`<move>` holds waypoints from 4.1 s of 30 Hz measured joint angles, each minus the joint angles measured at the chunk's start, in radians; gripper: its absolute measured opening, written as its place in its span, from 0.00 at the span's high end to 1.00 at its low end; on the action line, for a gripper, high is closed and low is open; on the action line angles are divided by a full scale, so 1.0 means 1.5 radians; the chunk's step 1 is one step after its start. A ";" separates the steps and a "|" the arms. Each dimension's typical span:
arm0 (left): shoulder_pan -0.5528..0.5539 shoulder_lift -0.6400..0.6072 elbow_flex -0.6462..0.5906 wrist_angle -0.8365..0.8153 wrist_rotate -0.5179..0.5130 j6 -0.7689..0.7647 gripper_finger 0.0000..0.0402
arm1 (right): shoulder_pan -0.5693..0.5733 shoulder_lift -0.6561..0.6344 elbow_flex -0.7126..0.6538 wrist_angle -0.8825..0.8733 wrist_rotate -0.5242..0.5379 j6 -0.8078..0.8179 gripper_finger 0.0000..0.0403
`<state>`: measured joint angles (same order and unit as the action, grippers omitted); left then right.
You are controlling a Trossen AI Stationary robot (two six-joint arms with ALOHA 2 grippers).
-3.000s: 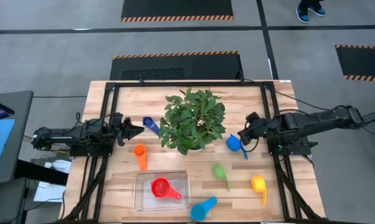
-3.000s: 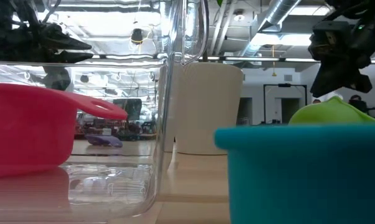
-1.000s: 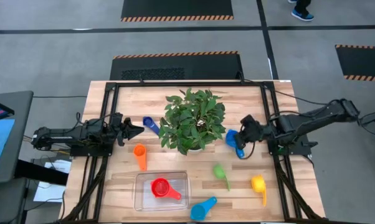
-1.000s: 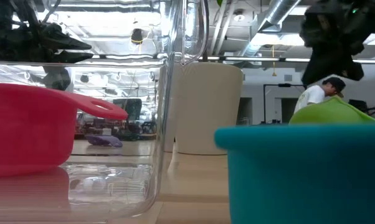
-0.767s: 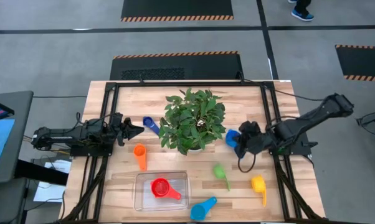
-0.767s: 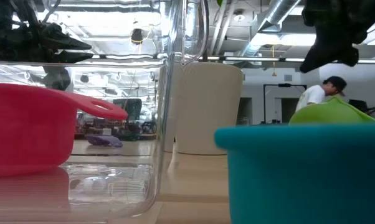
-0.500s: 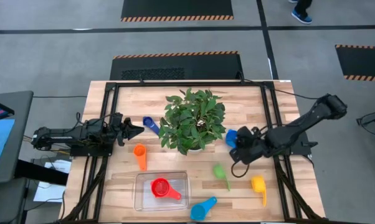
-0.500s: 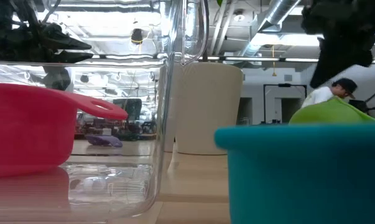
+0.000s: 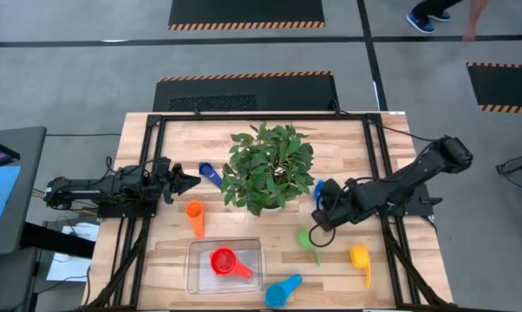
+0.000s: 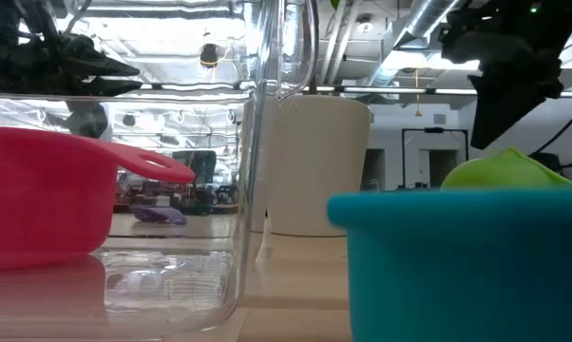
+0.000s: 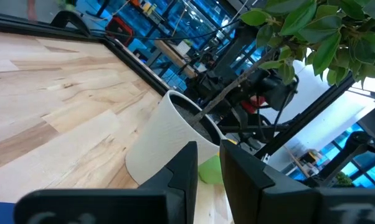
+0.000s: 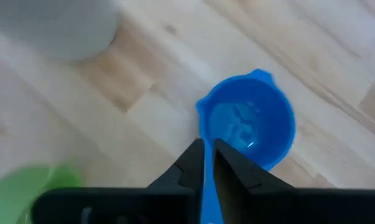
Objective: Nest measuring cups in basket
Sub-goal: Stack the blue measuring cup on the red measuring cup
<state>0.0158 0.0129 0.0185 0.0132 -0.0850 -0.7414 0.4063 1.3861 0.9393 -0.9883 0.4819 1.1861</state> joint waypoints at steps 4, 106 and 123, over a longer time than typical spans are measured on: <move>0.000 0.000 0.000 0.000 0.000 0.000 0.85 | -0.007 0.001 0.000 0.007 -0.009 -0.120 0.76; 0.000 0.006 0.000 -0.007 0.052 0.021 0.85 | 0.193 0.248 0.389 0.378 -0.016 0.031 0.95; 0.000 0.004 0.000 -0.008 0.049 0.033 0.85 | 0.101 0.474 0.627 0.502 -0.028 -0.405 0.95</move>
<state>0.0158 0.0196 0.0185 0.0017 -0.0113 -0.6922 0.5583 2.0964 1.8803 -0.2349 0.4404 0.5792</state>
